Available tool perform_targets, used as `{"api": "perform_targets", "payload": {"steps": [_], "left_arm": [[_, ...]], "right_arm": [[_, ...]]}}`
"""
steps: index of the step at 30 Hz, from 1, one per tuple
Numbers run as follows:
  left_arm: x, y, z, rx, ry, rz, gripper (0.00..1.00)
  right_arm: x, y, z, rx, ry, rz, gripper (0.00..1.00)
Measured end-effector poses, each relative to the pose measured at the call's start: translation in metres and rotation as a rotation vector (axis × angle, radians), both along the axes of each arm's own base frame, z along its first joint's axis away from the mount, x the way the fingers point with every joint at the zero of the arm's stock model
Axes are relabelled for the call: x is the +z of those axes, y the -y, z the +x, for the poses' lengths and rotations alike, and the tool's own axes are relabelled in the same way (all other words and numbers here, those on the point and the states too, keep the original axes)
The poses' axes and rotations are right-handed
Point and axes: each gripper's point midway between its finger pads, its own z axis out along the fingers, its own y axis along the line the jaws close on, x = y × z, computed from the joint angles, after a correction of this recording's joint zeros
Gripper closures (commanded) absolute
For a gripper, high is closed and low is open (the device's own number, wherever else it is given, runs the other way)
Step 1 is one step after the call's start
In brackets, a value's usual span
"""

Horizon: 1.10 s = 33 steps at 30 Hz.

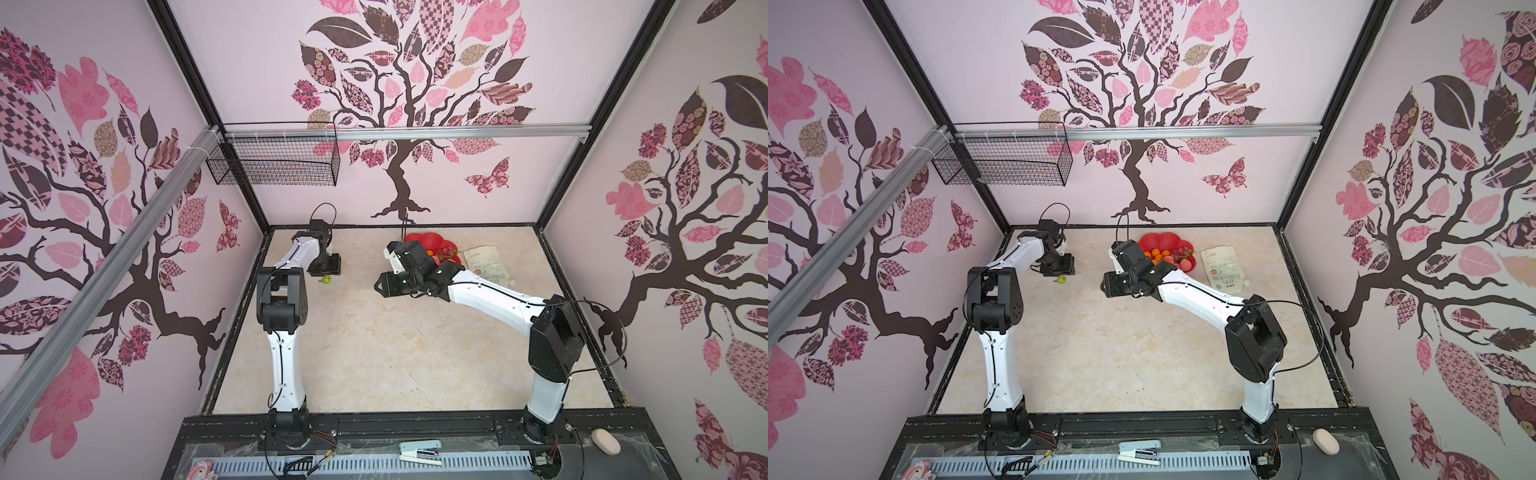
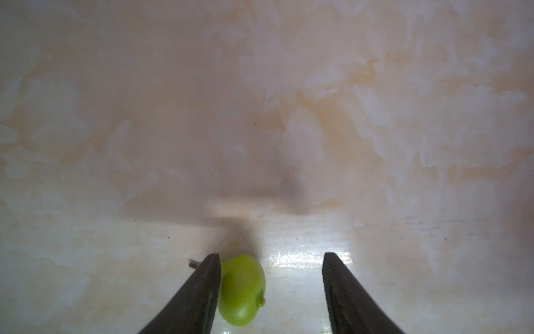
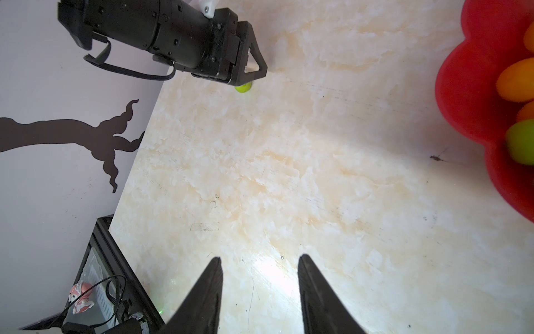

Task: Place and organize the fake fruits in the fruit bowl
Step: 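Lower the left gripper over the small green pear and close on it, then lift the small pear and carry it over the red bowl with the left gripper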

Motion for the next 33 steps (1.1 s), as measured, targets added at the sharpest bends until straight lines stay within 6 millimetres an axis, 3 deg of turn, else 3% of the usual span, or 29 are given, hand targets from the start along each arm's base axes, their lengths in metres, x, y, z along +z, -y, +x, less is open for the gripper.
{"api": "perform_targets", "payload": {"steps": [8, 22, 33], "left_arm": [[-0.014, 0.000, -0.006, -0.001, -0.043, 0.001, 0.40], [-0.018, -0.004, -0.015, 0.006, -0.065, 0.024, 0.42], [-0.019, -0.007, -0.025, 0.003, -0.081, 0.037, 0.53]], "right_arm": [[-0.001, 0.001, -0.001, -0.002, -0.006, -0.003, 0.54], [-0.010, 0.003, -0.003, -0.007, -0.026, -0.013, 0.53], [-0.010, 0.003, -0.004, -0.012, -0.037, -0.008, 0.53]]}}
